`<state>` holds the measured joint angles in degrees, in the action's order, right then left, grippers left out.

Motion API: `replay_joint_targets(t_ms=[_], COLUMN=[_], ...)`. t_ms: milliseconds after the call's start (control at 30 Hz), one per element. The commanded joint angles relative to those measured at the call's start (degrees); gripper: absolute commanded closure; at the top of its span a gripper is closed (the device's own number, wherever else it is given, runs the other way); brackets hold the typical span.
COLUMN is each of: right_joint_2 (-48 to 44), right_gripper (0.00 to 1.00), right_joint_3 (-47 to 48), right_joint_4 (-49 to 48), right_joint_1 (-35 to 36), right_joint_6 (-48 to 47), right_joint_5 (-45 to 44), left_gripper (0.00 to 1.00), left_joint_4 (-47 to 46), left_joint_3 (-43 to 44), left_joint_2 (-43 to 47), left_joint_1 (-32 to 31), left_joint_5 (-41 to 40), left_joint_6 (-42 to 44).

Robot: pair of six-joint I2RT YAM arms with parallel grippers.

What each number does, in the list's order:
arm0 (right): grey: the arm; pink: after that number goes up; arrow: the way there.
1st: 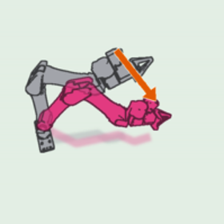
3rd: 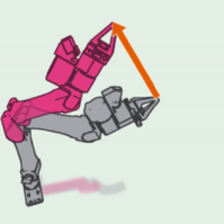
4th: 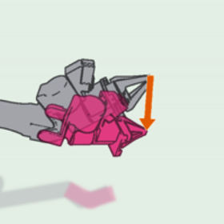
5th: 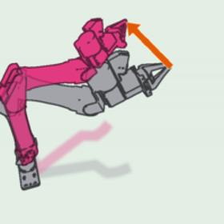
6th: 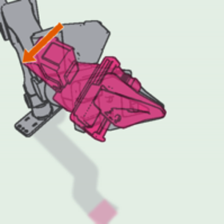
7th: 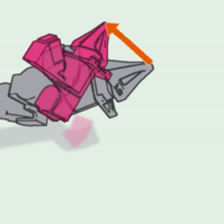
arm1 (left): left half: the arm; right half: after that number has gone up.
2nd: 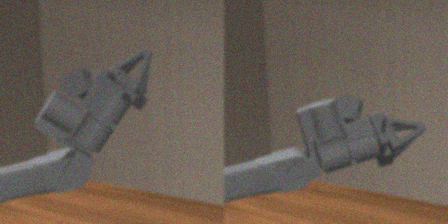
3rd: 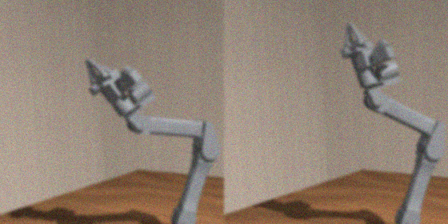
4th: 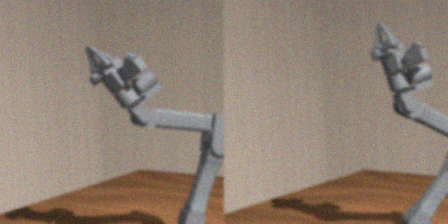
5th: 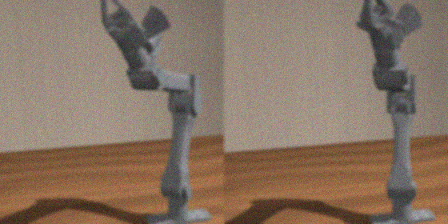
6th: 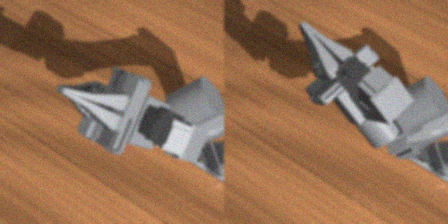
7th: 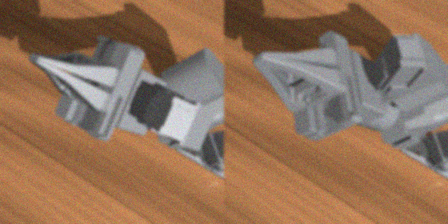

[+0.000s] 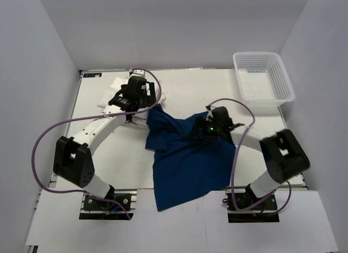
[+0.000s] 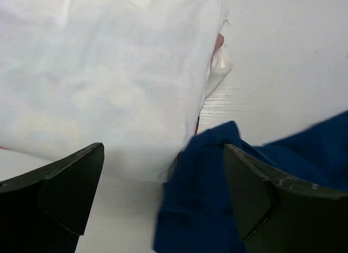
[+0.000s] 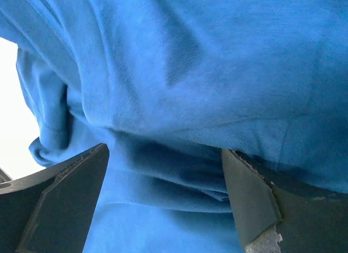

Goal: Fold and stack the t-shirts
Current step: Put the neatly folded tshirt into the corner of the board with the left arm

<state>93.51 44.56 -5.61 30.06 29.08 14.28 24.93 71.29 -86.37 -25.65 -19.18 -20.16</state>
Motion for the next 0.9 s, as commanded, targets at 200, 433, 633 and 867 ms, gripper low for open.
replay_joint_targets(t_ms=[200,433,633,867], right_joint_2=[-10.7,-8.2,-6.6,-5.7], right_gripper=[0.10,0.10,0.10,0.10], right_joint_3=[-10.1,-8.4,-7.1,-5.4], right_joint_4=[13.5,11.8,11.4,11.8], right_joint_1=[-4.8,-4.7,-4.8,-4.8], right_joint_6=[-1.0,-2.9,-3.9,-4.3], right_joint_5=[-2.8,0.5,0.2,-1.3], left_gripper=[0.00,0.00,0.00,0.00], left_joint_4=[-4.3,-6.9,-3.0,-1.5], left_joint_3=[5.9,3.1,6.0,8.6], left_joint_2=[-11.5,-16.3,-24.8,-34.3], left_joint_1=[-0.3,-0.3,-0.3,0.8], left_joint_5=[5.3,8.1,-2.8,-9.4], left_joint_6=[11.5,16.6,14.5,10.5])
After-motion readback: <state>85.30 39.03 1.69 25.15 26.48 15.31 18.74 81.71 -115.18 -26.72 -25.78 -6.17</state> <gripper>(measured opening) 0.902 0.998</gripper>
